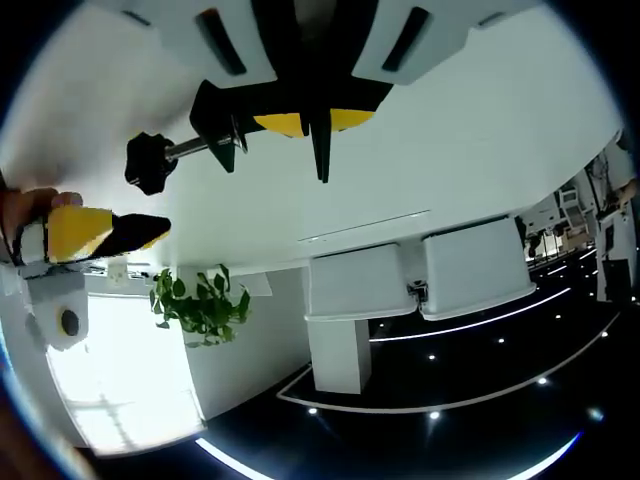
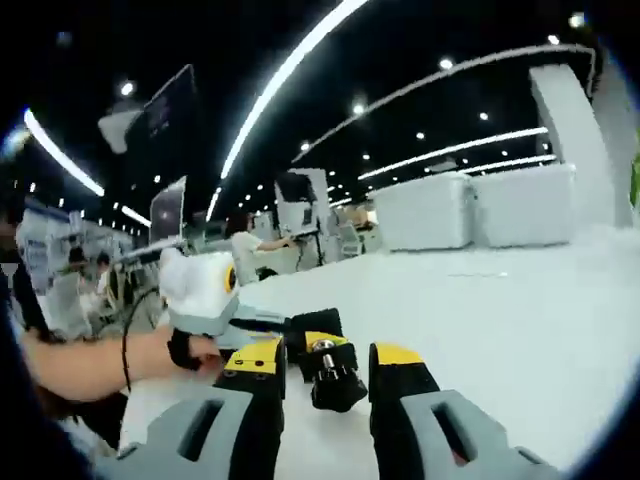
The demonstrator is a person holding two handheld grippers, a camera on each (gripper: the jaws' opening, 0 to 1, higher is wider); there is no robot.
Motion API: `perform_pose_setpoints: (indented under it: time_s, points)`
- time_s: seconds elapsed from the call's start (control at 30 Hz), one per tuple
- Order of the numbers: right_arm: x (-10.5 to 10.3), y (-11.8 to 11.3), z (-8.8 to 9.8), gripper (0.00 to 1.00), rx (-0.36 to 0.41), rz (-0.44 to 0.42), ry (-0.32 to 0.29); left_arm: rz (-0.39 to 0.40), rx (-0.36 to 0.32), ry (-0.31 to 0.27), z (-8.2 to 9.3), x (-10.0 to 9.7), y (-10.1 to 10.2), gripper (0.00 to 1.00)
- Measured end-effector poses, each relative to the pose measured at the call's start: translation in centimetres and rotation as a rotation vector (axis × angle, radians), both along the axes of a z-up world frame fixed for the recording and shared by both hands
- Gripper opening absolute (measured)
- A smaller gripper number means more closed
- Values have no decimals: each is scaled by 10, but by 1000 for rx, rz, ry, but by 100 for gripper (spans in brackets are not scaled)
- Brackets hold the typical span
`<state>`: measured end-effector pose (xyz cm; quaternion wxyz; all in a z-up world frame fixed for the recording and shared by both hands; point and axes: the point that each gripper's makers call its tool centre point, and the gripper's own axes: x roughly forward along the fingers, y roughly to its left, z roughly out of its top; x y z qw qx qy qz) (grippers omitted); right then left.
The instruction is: Clamp the fixed fixture on the desktop, loosen the retaining clip, secure it to the edge of the desk, and tighten the retaining clip.
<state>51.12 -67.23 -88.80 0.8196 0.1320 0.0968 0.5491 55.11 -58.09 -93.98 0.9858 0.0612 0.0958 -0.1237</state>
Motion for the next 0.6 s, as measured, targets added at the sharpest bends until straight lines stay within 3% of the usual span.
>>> perform_pose_setpoints:
  time_s: [0.07, 0.17, 0.27, 0.6]
  points:
    - [1, -3, -4, 25, 18, 3, 66, 0, 0, 0, 0, 0, 0, 6]
    - [-4, 2, -13, 25, -12, 26, 92, 0, 0, 1, 0, 0, 0, 6]
    - [-6, 5, -20, 25, -71, 11, 47, 0, 0, 1, -1, 0, 0, 6]
    - [-11, 11, -29, 18, -120, 21, 53, 3, -1, 2, -1, 1, 1, 6]
